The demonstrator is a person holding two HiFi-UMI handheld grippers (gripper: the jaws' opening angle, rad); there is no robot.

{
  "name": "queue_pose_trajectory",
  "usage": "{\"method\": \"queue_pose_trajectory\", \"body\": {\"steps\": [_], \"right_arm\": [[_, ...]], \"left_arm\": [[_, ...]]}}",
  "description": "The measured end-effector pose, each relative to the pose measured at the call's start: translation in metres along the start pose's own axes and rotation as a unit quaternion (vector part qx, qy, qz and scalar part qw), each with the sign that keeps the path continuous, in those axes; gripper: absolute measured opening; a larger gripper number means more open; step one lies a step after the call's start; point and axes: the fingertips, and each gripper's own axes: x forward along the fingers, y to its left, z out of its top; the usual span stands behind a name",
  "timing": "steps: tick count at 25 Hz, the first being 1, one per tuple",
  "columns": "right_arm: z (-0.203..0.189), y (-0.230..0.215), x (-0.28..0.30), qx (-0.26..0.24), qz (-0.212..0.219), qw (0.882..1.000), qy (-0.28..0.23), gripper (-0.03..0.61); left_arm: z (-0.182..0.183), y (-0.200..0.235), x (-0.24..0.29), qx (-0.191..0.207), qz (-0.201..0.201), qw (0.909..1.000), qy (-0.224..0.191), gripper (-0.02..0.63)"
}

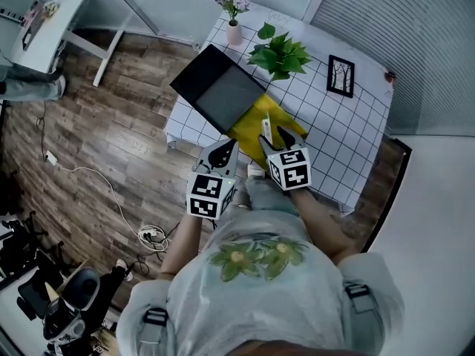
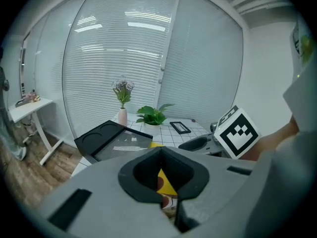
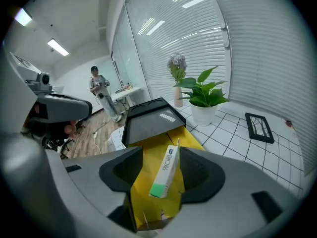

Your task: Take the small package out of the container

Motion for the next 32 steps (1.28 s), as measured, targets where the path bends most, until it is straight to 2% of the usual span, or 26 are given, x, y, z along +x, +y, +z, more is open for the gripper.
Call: {"method": "queue_pose_trajectory", "body": {"steps": [14,32], "right_arm": [[-0.020,-0.008,0.030,0.005,-0.004,0.999,0.039,0.210],[-0.037,-0.012,0.053,0.002,0.004,0.997,0.077,0.210]], "left_arm": [[-0.013,0.006,0.012,-0.007,0.003,0.9995,0.031,0.006],[-0.017,0.009,0.025,-0.022,0.015,0.9985,0.048,0.006]]}}
